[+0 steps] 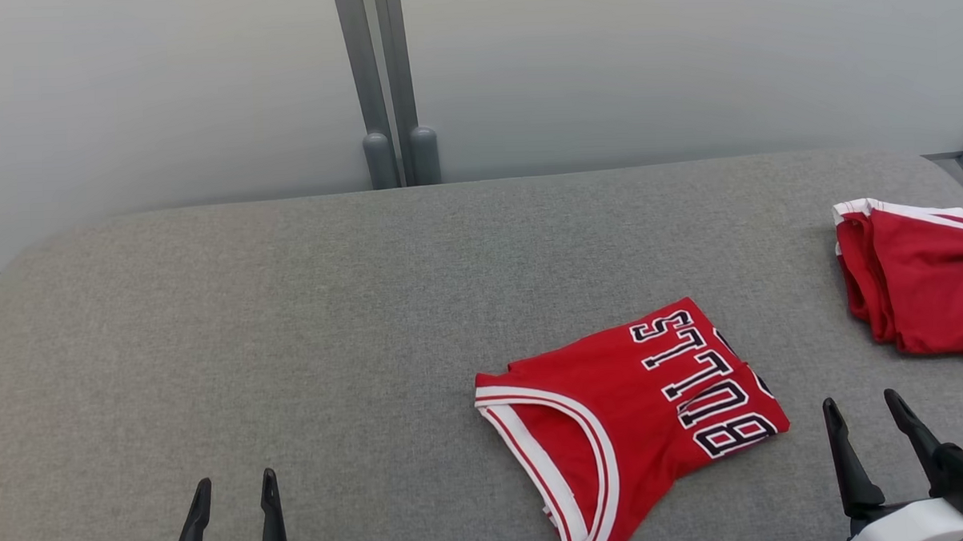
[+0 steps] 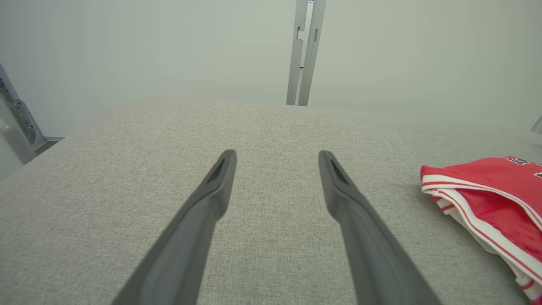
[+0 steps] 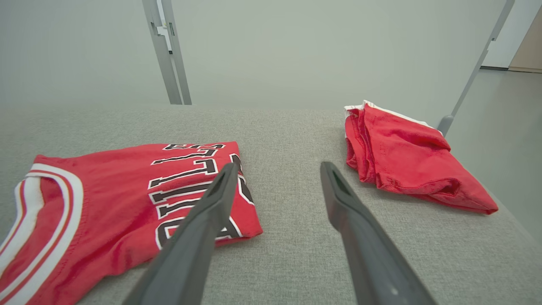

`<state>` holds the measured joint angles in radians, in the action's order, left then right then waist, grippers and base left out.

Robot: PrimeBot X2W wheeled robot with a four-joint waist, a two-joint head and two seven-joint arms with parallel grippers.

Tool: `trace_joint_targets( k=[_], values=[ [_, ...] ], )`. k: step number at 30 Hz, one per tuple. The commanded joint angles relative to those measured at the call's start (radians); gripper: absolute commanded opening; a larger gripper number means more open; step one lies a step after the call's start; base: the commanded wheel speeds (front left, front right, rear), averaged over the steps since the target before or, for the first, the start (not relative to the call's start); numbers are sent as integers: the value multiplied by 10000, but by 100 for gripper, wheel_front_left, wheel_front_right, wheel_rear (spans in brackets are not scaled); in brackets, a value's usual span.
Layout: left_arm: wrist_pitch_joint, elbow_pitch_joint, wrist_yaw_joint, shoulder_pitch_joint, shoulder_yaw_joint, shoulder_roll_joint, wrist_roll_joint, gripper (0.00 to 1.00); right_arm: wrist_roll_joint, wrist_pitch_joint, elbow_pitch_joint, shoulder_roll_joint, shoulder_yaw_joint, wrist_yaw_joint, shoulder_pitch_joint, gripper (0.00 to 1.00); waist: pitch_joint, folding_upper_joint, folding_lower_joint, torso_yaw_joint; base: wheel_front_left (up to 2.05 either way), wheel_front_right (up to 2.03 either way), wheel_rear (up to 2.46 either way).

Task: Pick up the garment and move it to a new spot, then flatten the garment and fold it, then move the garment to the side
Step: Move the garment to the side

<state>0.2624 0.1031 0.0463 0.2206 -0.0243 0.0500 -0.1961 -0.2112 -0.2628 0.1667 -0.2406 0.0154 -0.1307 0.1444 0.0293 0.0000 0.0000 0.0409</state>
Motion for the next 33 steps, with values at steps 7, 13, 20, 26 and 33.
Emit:
trace_joint_targets(
  k=[7,13,20,26,33],
  values=[
    [26,-93,3,187,60,16,-19,100,-57,-21,43,-83,-97,0,-96,100,13,0,0,146,0,0,0],
    [26,-142,-26,62,78,16,-2,100,-686,-20,269,-155,-569,-2,-717,100,-206,0,0,159,0,0,0],
    [28,-100,95,-553,-338,16,36,100,-1928,2955,2190,-1172,-2563,0,-3536,100,-1144,0,0,431,0,0,0],
    [28,23,-27,-943,-598,18,-46,100,-2815,4722,3917,-1733,-3680,1,-4980,100,-1664,0,0,1134,0,0,0],
    [26,6,-99,-879,-525,16,-76,100,-4608,4873,4179,-1939,-4609,-2,-5485,0,-1794,0,0,1432,0,0,0]
  ],
)
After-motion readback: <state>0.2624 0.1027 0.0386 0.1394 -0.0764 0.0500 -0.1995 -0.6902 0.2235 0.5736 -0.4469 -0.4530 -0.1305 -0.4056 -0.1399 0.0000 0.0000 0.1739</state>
